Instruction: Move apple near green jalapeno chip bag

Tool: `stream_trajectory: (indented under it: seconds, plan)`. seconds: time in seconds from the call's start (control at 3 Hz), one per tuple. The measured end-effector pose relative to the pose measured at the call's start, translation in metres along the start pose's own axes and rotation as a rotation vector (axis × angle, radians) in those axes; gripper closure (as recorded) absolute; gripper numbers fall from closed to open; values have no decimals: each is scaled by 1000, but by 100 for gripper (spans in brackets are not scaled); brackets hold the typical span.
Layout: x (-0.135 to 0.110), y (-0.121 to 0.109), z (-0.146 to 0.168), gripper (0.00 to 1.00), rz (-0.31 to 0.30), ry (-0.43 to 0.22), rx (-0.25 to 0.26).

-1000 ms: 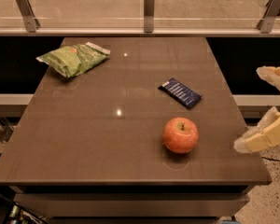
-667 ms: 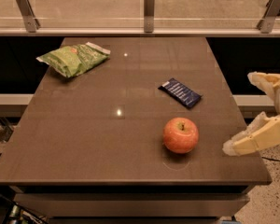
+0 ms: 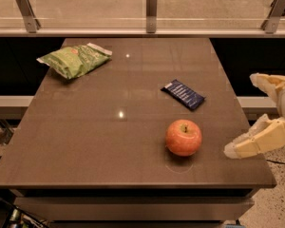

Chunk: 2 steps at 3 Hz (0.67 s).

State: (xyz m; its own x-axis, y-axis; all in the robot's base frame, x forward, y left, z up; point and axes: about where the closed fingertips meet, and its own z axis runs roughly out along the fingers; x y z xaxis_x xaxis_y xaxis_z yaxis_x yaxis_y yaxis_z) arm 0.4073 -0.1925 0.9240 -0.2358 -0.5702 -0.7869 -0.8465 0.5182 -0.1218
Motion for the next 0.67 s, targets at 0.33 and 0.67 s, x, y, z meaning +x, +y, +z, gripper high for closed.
stream_trajectory:
  seconds: [0.33, 0.67]
  plan:
    - [3, 5, 9, 0, 9, -40, -8]
    - [9, 12, 22, 0, 25, -94, -23]
